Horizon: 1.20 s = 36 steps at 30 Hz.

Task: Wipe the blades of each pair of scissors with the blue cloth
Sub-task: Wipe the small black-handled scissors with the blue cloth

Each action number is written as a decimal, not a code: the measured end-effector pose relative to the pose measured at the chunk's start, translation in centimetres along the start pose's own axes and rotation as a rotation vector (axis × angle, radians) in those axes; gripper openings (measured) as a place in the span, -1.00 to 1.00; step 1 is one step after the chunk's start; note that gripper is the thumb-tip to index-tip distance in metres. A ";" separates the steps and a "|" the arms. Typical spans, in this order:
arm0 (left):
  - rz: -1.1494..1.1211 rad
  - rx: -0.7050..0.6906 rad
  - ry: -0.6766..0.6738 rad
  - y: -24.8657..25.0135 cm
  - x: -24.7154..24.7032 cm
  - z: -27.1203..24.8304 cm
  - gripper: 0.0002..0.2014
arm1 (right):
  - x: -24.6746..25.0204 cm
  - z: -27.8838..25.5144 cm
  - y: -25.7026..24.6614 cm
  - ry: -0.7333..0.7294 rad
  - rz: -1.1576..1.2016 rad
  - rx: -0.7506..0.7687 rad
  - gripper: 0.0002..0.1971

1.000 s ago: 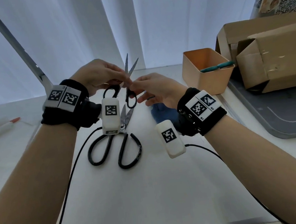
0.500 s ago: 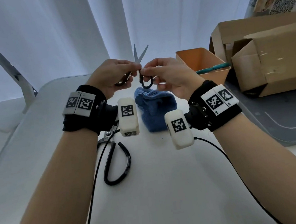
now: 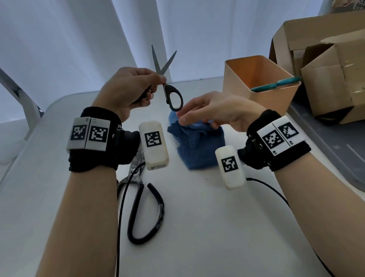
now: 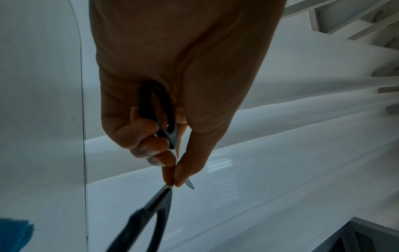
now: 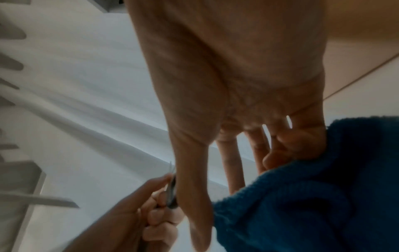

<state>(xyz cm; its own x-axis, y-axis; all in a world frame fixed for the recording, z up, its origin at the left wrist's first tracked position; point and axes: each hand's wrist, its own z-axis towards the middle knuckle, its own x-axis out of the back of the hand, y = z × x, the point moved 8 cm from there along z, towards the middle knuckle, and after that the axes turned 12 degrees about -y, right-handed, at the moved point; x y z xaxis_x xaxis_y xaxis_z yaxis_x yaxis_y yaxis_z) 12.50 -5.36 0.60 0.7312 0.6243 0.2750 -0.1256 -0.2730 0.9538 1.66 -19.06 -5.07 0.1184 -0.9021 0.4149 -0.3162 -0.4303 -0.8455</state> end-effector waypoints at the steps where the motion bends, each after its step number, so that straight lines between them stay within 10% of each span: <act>1: -0.001 -0.002 0.003 0.1 0.2 -0.1 -0.94 | -0.3 0.1 -0.1 -0.025 -0.046 -0.009 -0.70; 19: 0.106 -0.035 -0.130 1.4 -0.4 -0.9 -0.81 | 6.7 -3.0 -1.0 0.542 0.604 0.274 -0.90; 36: 0.160 -0.061 -0.136 2.4 -1.8 -1.1 -0.82 | 2.8 -2.5 -4.6 0.113 0.821 0.457 -0.87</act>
<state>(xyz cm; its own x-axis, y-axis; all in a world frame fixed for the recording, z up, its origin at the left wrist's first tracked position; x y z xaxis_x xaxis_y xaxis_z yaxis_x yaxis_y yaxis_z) 10.14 -6.29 2.49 0.7821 0.4704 0.4087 -0.2847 -0.3138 0.9058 1.14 -19.57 0.82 -0.0770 -0.9304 -0.3584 0.1416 0.3456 -0.9276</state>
